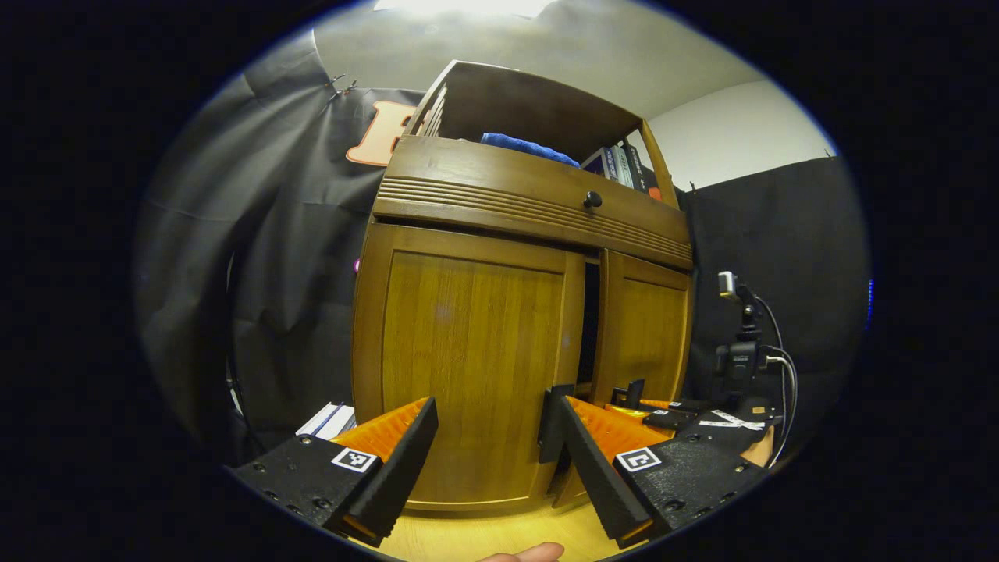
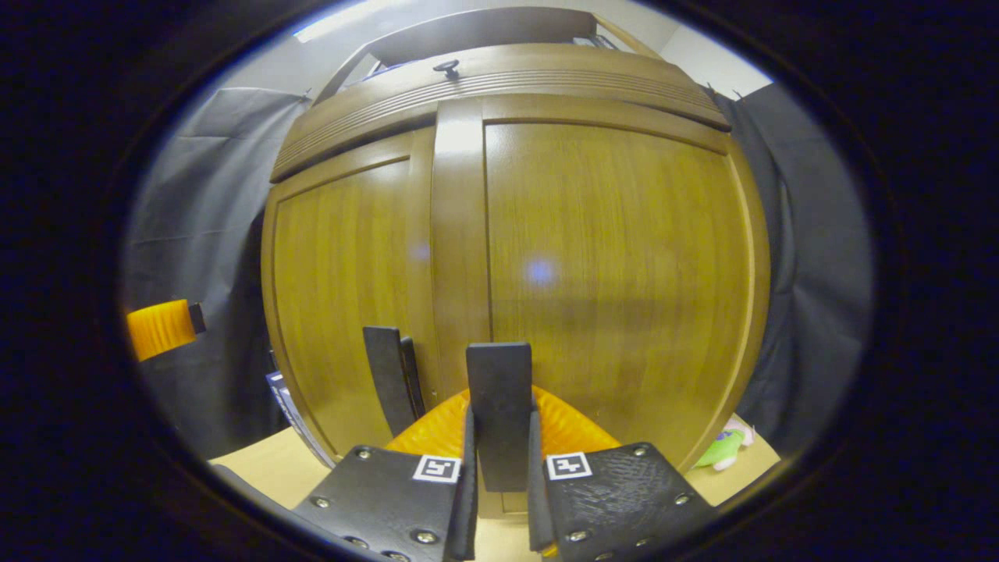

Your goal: Open the right door of the double-door shoe cabinet with the right hand, and open the left door with the left hand.

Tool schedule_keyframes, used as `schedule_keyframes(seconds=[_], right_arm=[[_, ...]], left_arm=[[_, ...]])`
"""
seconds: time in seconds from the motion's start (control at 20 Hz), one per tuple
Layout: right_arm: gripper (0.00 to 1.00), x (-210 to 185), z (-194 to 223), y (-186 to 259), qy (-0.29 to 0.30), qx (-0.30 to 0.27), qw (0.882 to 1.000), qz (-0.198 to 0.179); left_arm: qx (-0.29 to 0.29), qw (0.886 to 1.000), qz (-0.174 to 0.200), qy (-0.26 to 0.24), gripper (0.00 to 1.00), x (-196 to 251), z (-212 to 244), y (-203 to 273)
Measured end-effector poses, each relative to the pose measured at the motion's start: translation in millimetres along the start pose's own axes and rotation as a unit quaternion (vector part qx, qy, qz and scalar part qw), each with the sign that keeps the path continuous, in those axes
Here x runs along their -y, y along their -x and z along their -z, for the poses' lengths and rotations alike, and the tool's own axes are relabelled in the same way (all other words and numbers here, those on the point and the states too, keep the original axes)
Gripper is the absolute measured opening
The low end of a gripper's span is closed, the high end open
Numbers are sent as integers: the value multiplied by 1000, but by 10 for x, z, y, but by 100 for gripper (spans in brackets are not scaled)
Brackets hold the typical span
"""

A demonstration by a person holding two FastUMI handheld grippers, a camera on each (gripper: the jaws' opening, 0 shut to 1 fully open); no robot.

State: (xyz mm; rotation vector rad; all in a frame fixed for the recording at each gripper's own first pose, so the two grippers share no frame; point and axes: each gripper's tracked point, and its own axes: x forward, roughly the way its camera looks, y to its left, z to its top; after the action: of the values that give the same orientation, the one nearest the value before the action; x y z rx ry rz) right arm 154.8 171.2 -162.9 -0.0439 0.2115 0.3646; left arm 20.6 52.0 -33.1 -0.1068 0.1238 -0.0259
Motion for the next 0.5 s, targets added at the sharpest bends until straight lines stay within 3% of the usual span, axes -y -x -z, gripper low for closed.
schedule_keyframes(seconds=[0.5], right_arm=[[26, 165, -12, 511, -14, 3, 1000, 21]], left_arm=[[-6, 1000, 15, -21, 96, 183, 62, -7]])
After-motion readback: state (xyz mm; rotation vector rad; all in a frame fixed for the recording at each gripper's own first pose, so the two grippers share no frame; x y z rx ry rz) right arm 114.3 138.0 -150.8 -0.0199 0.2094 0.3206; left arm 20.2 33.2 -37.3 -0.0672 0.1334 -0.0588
